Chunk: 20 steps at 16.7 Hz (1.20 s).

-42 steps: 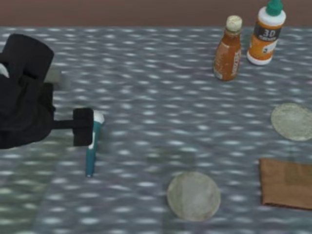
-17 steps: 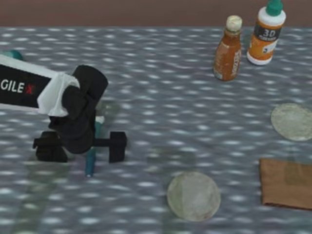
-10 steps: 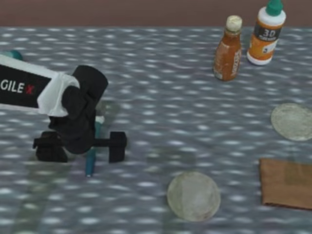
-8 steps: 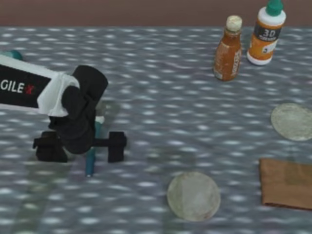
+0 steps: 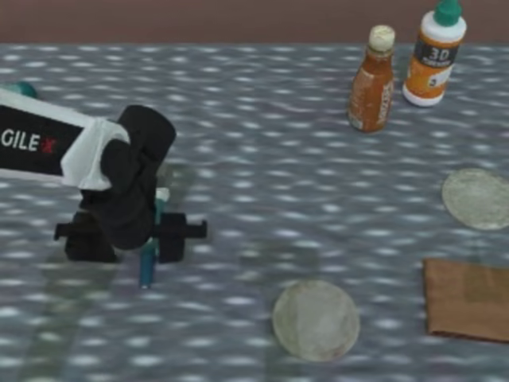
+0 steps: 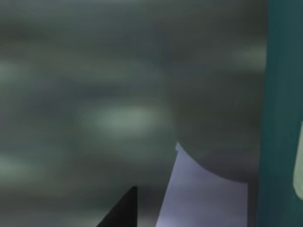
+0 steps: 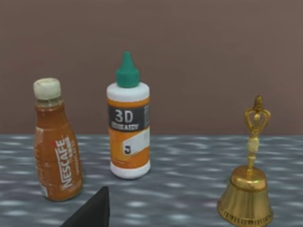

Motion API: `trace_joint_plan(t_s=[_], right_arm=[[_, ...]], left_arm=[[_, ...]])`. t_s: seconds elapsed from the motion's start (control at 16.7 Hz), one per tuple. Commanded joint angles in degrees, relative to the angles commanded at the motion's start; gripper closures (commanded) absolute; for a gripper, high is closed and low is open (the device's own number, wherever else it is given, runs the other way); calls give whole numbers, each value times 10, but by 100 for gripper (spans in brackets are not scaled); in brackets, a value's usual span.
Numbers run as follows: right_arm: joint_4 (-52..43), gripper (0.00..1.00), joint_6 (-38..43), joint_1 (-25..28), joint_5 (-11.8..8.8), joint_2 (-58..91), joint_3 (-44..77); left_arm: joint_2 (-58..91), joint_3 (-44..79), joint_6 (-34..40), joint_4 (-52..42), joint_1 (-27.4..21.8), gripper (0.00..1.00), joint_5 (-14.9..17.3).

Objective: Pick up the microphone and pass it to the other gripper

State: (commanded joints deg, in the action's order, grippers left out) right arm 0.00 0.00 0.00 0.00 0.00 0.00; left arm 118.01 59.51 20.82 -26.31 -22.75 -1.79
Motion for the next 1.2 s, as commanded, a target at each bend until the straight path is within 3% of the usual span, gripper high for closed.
trace_joint_plan(t_s=[0.66, 0.9, 1.2], right_arm=[[0, 0, 0, 0, 0, 0, 0], [0, 0, 0, 0, 0, 0, 0], [0, 0, 0, 0, 0, 0, 0]], left_arm=[[-44, 9, -13, -6, -2, 100, -3], [-62, -12, -41, 101, -1, 100, 35], [-111, -74, -96, 327, 6, 100, 113]])
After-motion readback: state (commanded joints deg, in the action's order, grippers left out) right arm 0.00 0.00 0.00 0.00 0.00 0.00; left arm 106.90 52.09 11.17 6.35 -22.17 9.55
